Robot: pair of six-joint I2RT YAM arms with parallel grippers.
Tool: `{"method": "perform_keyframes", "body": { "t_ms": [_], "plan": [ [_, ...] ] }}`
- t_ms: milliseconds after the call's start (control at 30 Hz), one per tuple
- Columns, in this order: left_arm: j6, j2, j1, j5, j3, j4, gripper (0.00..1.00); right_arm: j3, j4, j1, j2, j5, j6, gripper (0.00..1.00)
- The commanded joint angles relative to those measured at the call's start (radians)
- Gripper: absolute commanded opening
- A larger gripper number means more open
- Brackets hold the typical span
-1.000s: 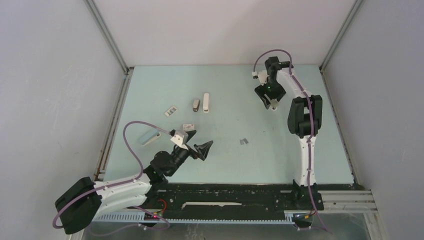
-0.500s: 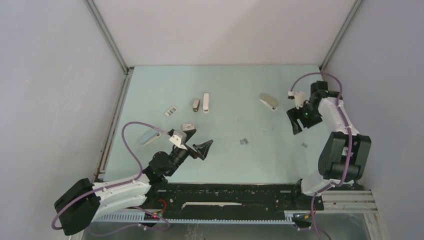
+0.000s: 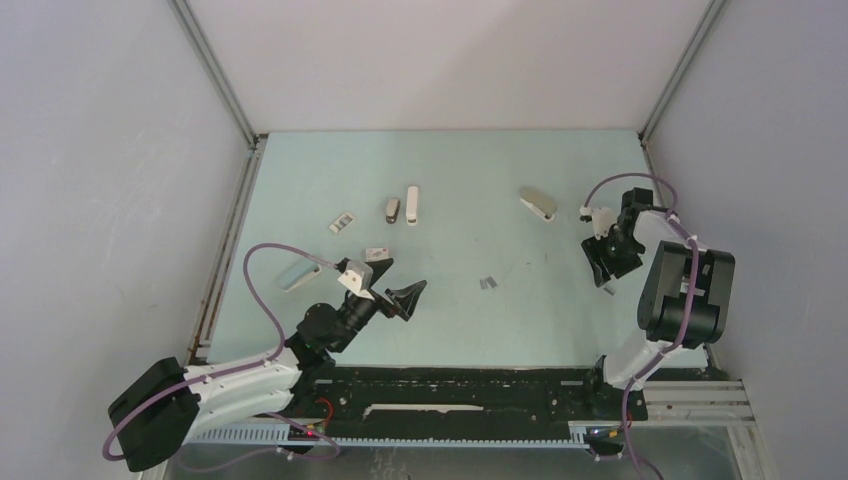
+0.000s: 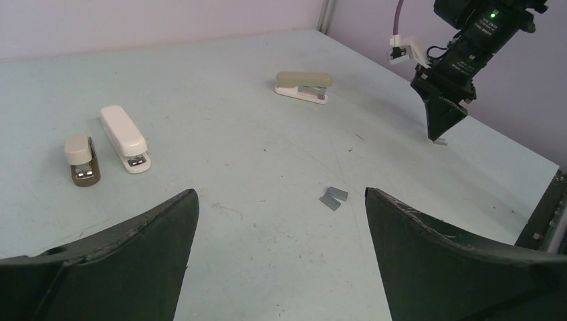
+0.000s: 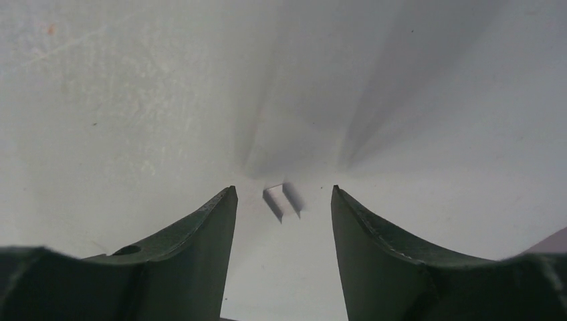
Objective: Unload the staples from the stapler
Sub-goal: Pick up the staple from the center of the board.
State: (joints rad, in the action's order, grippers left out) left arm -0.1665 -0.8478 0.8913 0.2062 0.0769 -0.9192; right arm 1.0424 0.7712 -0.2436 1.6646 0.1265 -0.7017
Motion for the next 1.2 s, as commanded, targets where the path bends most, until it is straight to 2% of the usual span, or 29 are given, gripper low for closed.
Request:
{"method": "perform_keyframes", "body": {
  "t_ms": [0, 533, 900, 1167],
  "plan": [
    [0.002, 0.007, -0.004, -0.001, -0.023, -0.049, 1.0, -0.025, -0.067, 0.001, 0.018, -0.038, -0.005, 0.62],
    [0.004, 0.005, -0.004, -0.005, -0.022, -0.049, 1.0, -0.101, -0.038, -0.026, -0.005, -0.032, -0.038, 0.43],
    [0.005, 0.007, -0.004, -0.01, -0.022, -0.049, 1.0, -0.102, 0.021, -0.058, -0.067, 0.003, -0.06, 0.46],
    [0.005, 0.015, -0.004, -0.012, -0.027, -0.051, 1.0, -0.102, -0.012, -0.062, -0.026, 0.015, -0.062, 0.43]
  ]
}}
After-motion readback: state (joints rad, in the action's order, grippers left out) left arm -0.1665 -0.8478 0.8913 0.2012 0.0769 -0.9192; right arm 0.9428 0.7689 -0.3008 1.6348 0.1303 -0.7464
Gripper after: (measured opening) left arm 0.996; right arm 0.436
